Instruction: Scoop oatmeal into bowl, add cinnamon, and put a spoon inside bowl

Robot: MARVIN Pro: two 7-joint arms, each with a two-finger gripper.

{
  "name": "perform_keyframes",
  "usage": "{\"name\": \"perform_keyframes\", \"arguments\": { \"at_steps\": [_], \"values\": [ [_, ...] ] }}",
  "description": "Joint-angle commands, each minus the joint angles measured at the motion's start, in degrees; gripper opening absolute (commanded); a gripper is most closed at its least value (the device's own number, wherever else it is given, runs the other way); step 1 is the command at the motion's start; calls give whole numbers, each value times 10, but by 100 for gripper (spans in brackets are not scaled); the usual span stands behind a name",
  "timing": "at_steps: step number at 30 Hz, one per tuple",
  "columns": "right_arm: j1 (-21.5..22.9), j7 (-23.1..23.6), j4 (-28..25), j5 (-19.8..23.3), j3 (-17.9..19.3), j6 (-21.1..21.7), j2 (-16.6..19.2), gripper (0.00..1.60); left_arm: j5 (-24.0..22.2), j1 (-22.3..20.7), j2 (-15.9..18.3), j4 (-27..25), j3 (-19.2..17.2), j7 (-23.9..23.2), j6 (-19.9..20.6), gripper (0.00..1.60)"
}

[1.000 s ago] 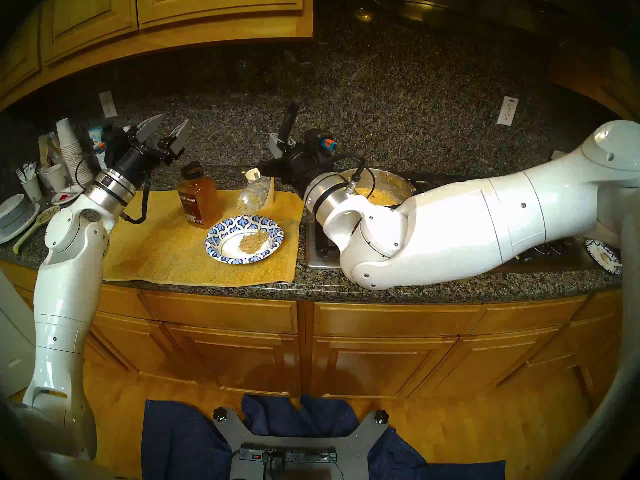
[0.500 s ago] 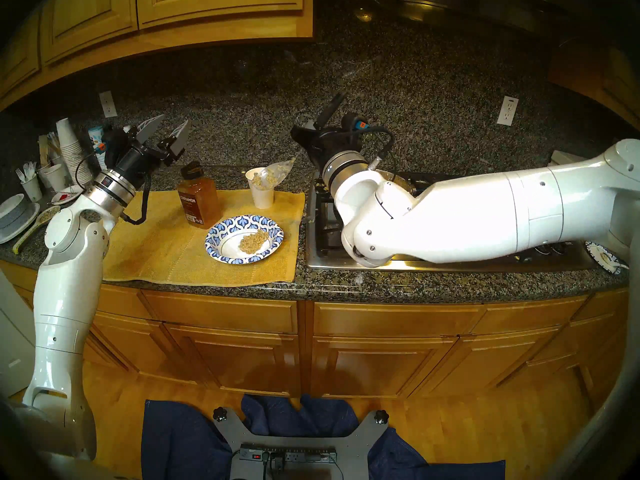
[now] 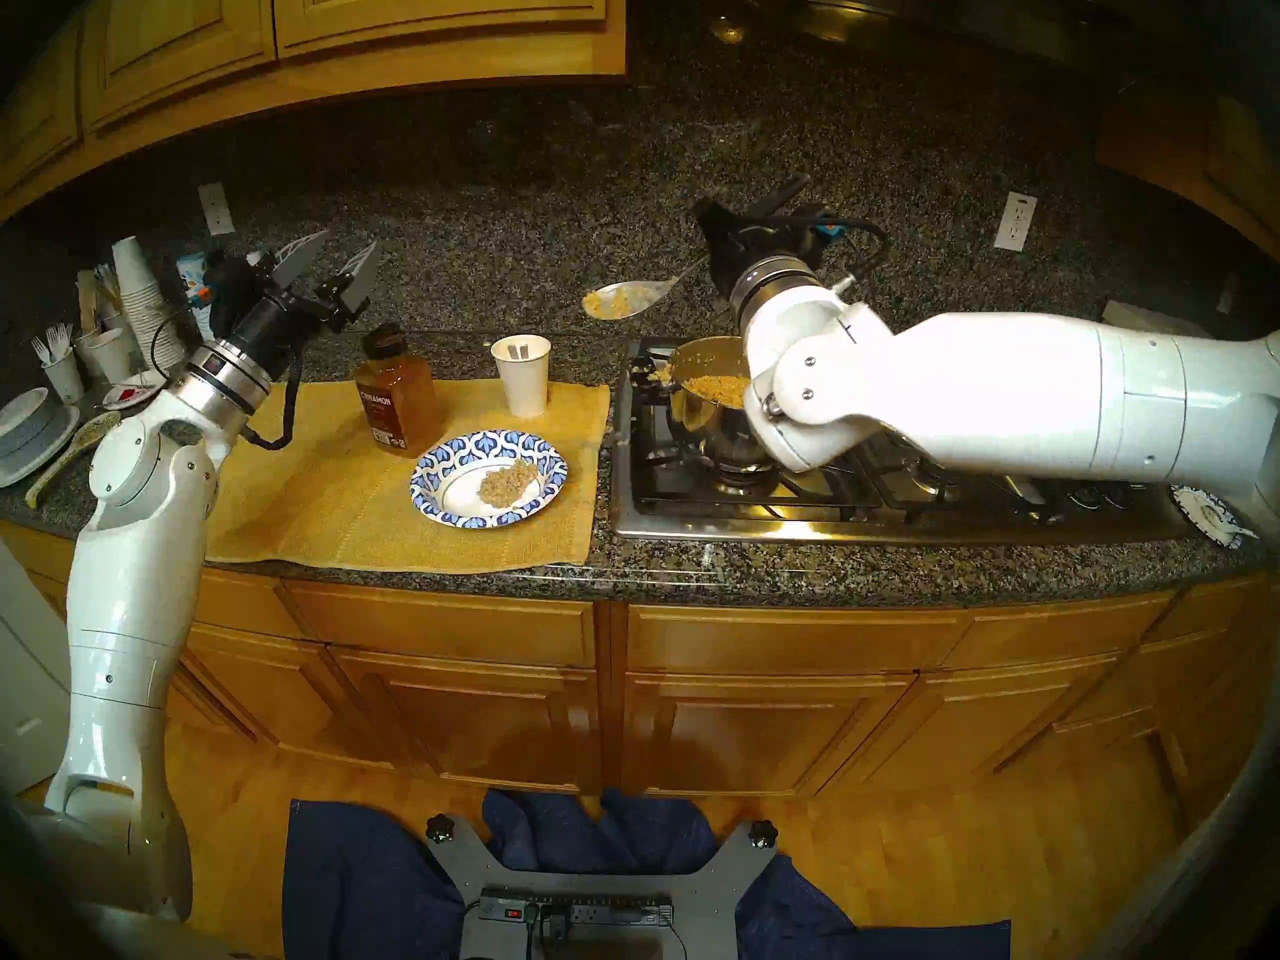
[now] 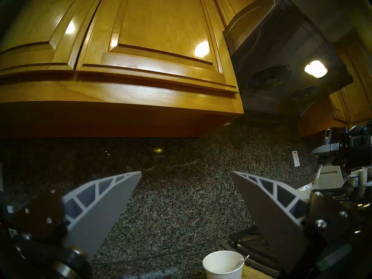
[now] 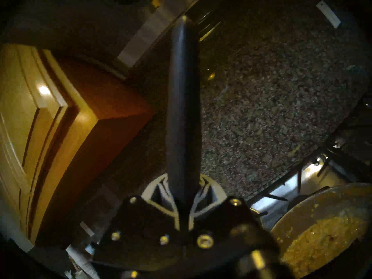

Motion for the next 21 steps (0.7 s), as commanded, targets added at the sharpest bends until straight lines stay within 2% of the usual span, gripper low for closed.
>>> {"name": "perform_keyframes", "arguments": {
  "at_steps": [1,3,5,7,9,10,12,18,20,21],
  "values": [
    [33,38,-1,34,34,25,70,0,-4,-17,1,-13,-3,0,-5,160],
    [34,45,0,47,32,34,78,0,-4,-18,1,-13,-3,0,-5,160],
    [35,62,-5,66,33,56,104,0,-4,-18,1,-13,-3,0,-5,160],
    [37,63,2,73,31,56,100,0,-4,-18,1,-13,-3,0,-5,160],
    [38,77,-5,83,32,76,123,0,-4,-18,1,-14,-3,0,-5,160],
    [40,81,1,90,29,79,119,0,-4,-18,1,-14,-3,0,-5,160],
    [41,93,-2,97,29,97,138,0,-4,-18,1,-14,-3,0,-5,160],
    [50,129,8,105,17,149,176,0,-5,-18,1,-14,-3,0,-5,160],
    [54,138,12,97,9,165,182,0,-5,-19,0,-14,-3,0,-5,160],
    [56,146,8,90,8,181,195,0,-5,-19,0,-14,-3,0,-5,160]
  ]
}}
